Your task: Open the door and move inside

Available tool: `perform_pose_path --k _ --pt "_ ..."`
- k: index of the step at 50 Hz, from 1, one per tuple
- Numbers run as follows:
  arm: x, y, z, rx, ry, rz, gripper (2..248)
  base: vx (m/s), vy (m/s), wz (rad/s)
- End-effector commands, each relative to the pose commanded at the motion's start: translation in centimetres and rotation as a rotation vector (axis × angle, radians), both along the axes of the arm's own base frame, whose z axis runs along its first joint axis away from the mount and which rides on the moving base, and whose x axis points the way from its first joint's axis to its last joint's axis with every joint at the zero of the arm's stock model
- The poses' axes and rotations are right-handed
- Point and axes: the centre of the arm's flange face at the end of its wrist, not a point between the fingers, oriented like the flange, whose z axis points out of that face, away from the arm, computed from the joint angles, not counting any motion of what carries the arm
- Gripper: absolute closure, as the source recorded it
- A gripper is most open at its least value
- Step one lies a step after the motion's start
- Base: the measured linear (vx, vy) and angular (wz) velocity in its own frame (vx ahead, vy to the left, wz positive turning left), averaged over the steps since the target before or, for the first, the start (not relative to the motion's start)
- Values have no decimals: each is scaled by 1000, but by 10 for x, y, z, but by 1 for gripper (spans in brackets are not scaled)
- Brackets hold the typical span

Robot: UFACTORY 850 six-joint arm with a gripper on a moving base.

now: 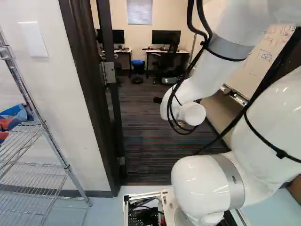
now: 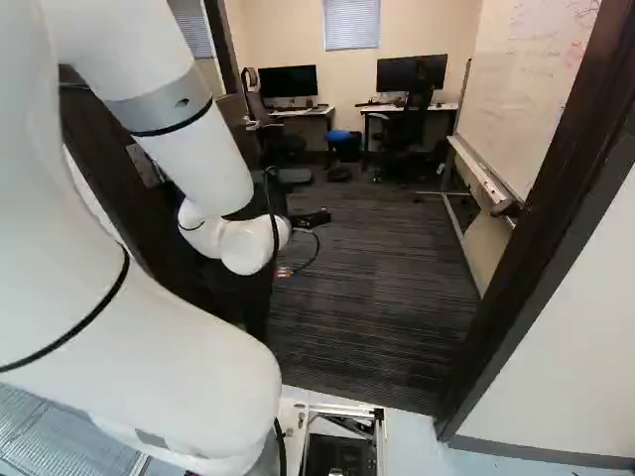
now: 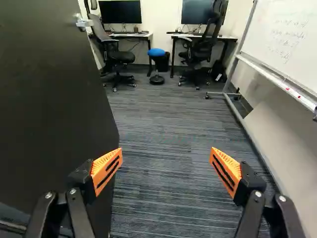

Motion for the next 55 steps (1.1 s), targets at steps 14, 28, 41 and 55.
perform_pose_path --k 14,28,41,55 --pt "-22 5 -6 3 -3 10 3 0 0 0" --pt "-36 8 -11 4 -5 16 3 0 0 0" --pt "-42 9 -13 5 -6 18 3 0 0 0" --pt "-42 9 -13 5 -6 18 3 0 0 0"
